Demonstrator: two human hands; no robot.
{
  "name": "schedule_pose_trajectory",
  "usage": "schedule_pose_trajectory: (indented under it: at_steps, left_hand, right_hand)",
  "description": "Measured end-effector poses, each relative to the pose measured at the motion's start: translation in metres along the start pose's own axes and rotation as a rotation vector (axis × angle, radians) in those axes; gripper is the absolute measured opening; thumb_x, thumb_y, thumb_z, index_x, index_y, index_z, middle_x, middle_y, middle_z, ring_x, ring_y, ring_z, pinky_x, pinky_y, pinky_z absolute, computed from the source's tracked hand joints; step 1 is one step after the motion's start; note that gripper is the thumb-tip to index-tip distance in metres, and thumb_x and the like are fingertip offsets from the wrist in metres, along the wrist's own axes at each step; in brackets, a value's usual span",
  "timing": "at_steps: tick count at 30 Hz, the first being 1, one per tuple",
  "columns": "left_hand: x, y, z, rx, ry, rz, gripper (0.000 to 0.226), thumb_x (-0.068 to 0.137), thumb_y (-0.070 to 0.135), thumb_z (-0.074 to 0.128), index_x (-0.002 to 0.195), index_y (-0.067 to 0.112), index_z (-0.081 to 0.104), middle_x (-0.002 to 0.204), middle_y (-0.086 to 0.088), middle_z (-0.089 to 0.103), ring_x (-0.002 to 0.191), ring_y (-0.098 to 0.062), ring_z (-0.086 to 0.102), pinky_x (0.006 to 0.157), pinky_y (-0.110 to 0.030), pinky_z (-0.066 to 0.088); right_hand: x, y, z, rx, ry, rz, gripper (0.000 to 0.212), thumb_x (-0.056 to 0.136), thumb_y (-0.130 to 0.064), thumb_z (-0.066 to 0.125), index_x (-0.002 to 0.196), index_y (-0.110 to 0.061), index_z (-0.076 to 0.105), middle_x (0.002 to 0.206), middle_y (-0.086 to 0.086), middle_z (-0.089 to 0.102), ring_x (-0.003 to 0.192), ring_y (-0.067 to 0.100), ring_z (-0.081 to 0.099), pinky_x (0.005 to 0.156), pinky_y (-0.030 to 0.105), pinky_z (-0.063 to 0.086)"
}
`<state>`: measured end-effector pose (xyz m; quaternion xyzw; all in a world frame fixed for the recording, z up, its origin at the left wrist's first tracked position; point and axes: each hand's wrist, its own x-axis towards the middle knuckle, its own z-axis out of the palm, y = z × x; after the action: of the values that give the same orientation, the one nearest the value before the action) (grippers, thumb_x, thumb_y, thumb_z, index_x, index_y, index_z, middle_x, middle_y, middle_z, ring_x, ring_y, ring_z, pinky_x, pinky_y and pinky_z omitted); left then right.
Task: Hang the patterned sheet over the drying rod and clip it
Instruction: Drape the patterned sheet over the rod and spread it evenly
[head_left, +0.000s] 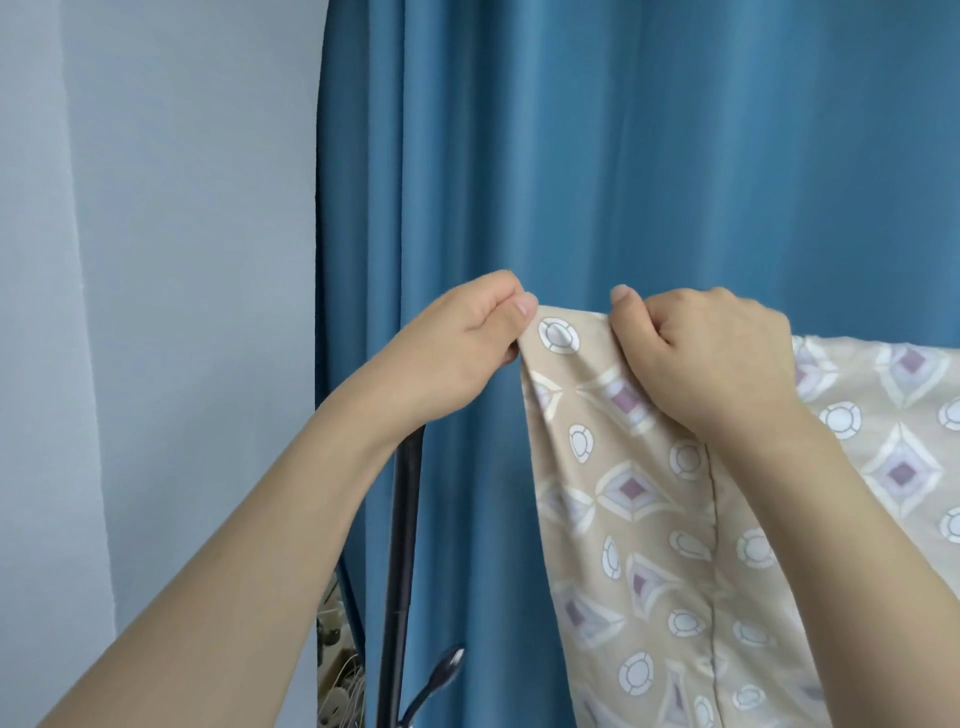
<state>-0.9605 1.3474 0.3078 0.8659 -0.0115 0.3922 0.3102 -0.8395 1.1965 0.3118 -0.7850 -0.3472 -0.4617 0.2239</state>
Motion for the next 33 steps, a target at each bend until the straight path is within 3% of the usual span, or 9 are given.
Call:
schedule_pose_trajectory:
  at_steps: [5,8,10,13,15,19,24,28,33]
  left_hand:
    - [0.007,-0.004,-0.005,-0.002,-0.029,-0.023,0.029,0.103,0.031,0.038,0.078,0.017,0.044,0.060,0.008,0.048,0.048,-0.010,0.035,0.051,-0.026,0.031]
    - [0.010,-0.013,-0.007,0.021,0.030,-0.031,0.028,0.102,0.030,0.036,0.083,0.013,0.047,0.066,0.002,0.056,0.050,-0.015,0.040,0.051,-0.032,0.036]
    - [0.011,-0.019,-0.005,0.049,0.077,-0.009,0.029,0.101,0.030,0.033,0.090,0.008,0.049,0.077,-0.006,0.063,0.054,-0.020,0.050,0.056,-0.040,0.045]
    - [0.010,-0.030,0.001,-0.089,0.146,-0.044,0.027,0.101,0.025,0.030,0.089,0.009,0.048,0.085,-0.009,0.064,0.053,-0.021,0.059,0.044,-0.024,0.043]
    - [0.006,-0.040,0.006,-0.218,0.199,-0.093,0.027,0.101,0.023,0.029,0.084,0.011,0.046,0.086,-0.009,0.063,0.056,-0.021,0.062,0.040,-0.021,0.043]
    - [0.003,-0.063,0.001,-0.324,0.300,-0.075,0.029,0.103,0.024,0.030,0.082,0.008,0.041,0.078,0.002,0.050,0.065,-0.018,0.047,0.057,-0.032,0.040]
    - [-0.006,-0.064,-0.008,-0.495,0.301,-0.001,0.035,0.105,0.028,0.033,0.072,0.016,0.034,0.068,0.007,0.038,0.056,-0.009,0.033,0.053,-0.024,0.030]
    - [-0.015,-0.064,-0.012,-0.607,0.357,-0.003,0.034,0.105,0.027,0.033,0.072,0.020,0.033,0.068,0.010,0.038,0.057,-0.006,0.034,0.056,-0.019,0.032]
    - [-0.021,-0.069,-0.018,-0.768,0.533,-0.033,0.032,0.106,0.023,0.031,0.074,0.021,0.035,0.070,0.011,0.039,0.058,-0.001,0.036,0.062,-0.014,0.036]
  right_hand:
    - [0.001,-0.007,-0.002,0.028,-0.071,0.009,0.058,0.100,-0.044,0.023,0.055,-0.011,0.039,0.052,0.003,0.047,0.058,0.030,0.047,0.058,0.035,0.034]
    - [-0.003,-0.018,0.005,0.047,-0.065,-0.012,0.050,0.098,-0.047,0.020,0.064,-0.016,0.040,0.060,-0.002,0.050,0.067,0.029,0.047,0.066,0.036,0.032]
    - [-0.015,-0.025,0.010,0.096,0.008,0.012,0.040,0.093,-0.050,0.024,0.086,-0.020,0.051,0.081,-0.008,0.055,0.082,0.023,0.048,0.078,0.036,0.031]
    - [-0.044,-0.047,0.013,0.185,0.186,0.013,0.045,0.091,-0.049,0.039,0.117,-0.014,0.049,0.110,-0.006,0.046,0.107,0.015,0.042,0.095,0.028,0.026]
    - [-0.063,-0.066,0.013,0.154,0.216,0.023,0.043,0.088,-0.050,0.044,0.108,-0.013,0.047,0.105,-0.006,0.041,0.102,0.017,0.040,0.094,0.029,0.027]
    - [-0.085,-0.090,0.016,0.005,-0.030,0.076,0.043,0.078,-0.059,0.047,0.095,-0.020,0.043,0.092,-0.007,0.045,0.086,0.020,0.045,0.081,0.036,0.039]
    - [-0.094,-0.122,0.024,-0.174,-0.207,0.206,0.049,0.076,-0.069,0.050,0.097,-0.024,0.046,0.096,-0.011,0.055,0.093,0.017,0.049,0.086,0.034,0.041]
    - [-0.090,-0.146,0.025,-0.173,-0.184,0.238,0.027,0.091,-0.040,0.045,0.078,-0.017,0.048,0.075,-0.004,0.057,0.075,0.023,0.053,0.064,0.035,0.041]
    - [-0.082,-0.170,0.008,0.182,-0.331,0.339,0.028,0.087,-0.015,0.044,0.063,-0.012,0.031,0.058,0.001,0.036,0.055,0.015,0.030,0.051,0.030,0.027]
